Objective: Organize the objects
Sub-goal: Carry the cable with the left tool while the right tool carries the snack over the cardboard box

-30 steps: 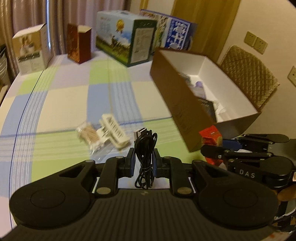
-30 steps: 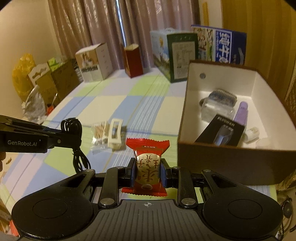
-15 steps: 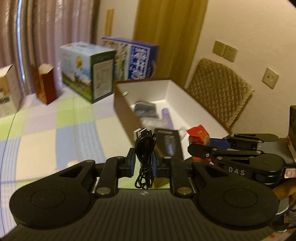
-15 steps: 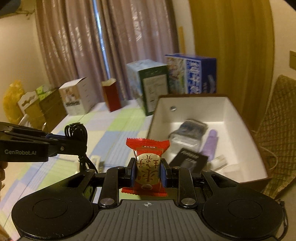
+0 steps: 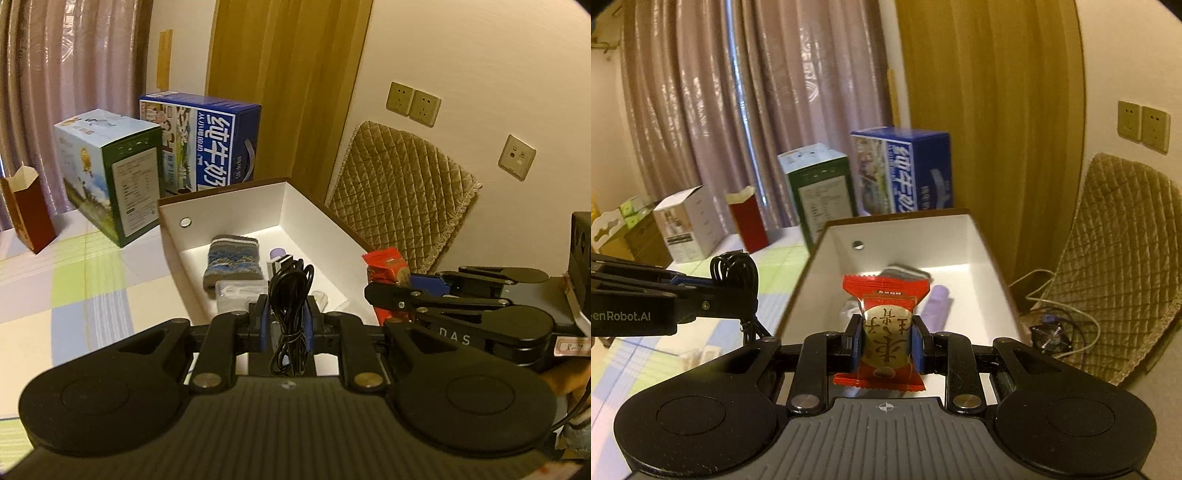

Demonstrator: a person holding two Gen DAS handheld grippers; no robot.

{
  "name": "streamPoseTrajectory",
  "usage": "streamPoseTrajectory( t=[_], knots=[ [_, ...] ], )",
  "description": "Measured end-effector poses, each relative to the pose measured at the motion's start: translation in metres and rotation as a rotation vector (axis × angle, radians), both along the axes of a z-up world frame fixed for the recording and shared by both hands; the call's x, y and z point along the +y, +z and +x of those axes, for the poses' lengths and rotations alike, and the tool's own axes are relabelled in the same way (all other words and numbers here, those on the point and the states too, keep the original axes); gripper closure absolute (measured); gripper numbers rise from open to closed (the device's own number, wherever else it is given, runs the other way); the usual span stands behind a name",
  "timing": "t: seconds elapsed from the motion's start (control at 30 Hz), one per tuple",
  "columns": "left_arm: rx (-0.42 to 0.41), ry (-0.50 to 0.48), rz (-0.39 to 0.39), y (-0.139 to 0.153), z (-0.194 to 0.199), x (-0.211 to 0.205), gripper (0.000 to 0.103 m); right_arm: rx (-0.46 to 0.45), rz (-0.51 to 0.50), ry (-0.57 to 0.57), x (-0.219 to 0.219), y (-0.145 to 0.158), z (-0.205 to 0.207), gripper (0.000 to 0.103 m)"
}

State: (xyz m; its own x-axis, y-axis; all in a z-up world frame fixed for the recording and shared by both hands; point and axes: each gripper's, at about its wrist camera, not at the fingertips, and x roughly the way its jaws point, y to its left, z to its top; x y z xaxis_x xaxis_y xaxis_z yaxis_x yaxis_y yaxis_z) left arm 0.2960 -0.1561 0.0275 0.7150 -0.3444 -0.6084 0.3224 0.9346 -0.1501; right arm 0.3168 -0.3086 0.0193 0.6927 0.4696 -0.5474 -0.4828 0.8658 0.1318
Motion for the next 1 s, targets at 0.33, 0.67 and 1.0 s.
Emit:
streamPoseTrajectory(
  t=[0.33, 0.67, 1.0],
  knots=[
    [0.046, 0.022, 0.031, -0.019, 0.042, -0.021, 0.089, 0.044, -0.025, -0.019, -0.014, -0.020, 0.042, 0.080],
    [0.097, 0.088, 0.081, -0.041, 0.092, -0.020, 0.089, 0.071, -0.068, -0.009, -0.009, -0.043, 0.091, 0.080],
    [0.174, 0.128, 0.131, -0.065, 0.127, -0.017, 0.087, 0.108, -0.109, -0.005, -0.004, -0.060, 0.123, 0.080]
  ],
)
